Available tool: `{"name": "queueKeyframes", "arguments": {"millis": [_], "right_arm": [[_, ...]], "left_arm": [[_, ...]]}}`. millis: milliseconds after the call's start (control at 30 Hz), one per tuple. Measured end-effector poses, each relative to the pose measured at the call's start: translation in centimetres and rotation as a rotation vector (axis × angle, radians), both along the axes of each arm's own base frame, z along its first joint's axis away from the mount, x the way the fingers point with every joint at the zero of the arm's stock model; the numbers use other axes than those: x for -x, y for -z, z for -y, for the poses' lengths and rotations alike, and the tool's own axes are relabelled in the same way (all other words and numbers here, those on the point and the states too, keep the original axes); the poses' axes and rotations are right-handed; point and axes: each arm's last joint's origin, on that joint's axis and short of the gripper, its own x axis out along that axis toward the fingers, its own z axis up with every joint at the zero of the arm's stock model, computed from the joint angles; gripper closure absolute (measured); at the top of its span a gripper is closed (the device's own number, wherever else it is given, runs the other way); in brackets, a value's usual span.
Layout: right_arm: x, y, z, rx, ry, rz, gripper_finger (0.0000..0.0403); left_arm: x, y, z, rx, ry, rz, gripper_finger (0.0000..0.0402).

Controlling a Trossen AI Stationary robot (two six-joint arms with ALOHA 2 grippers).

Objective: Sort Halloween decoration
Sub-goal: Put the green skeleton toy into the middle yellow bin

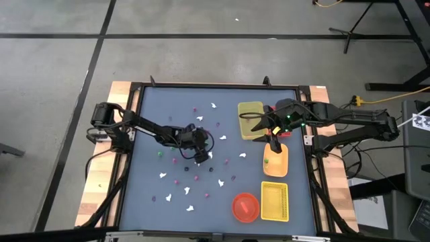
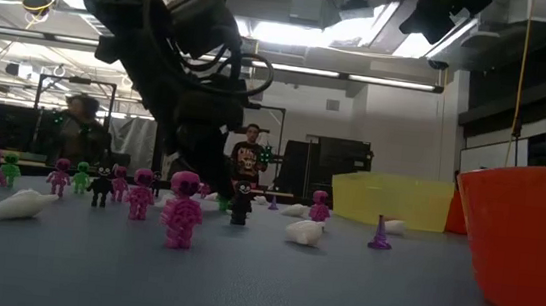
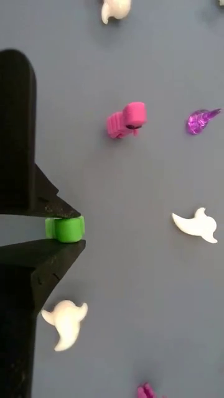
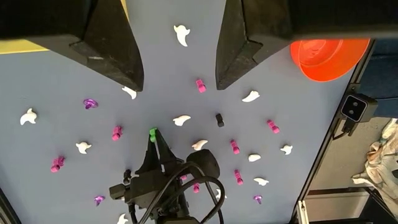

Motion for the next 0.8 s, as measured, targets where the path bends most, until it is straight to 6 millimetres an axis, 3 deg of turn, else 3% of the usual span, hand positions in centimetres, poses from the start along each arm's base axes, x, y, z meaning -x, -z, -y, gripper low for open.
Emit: {"name": "queueKeyframes", "arguments": {"millis": [267,600,800], "right_arm": [[-0.5,0.3,0.1,0.01,0.011,-0.007,0.0205],[-1.4,0.9,0.7,0.287,0.041,-0.022,0.0205],[-1.9,0.8,0.8,0.319,0.036,0.015,0.0205]], "left_arm": [[-3.0,-3.7,0.0,-0.001,0.002,0.141,0.0377],[-6.8,-10.6,0.0,-0.147,0.128,0.312,0.0374],[-8.0,-14.0,0.0,-0.246,0.19,0.378,0.0374]]}}
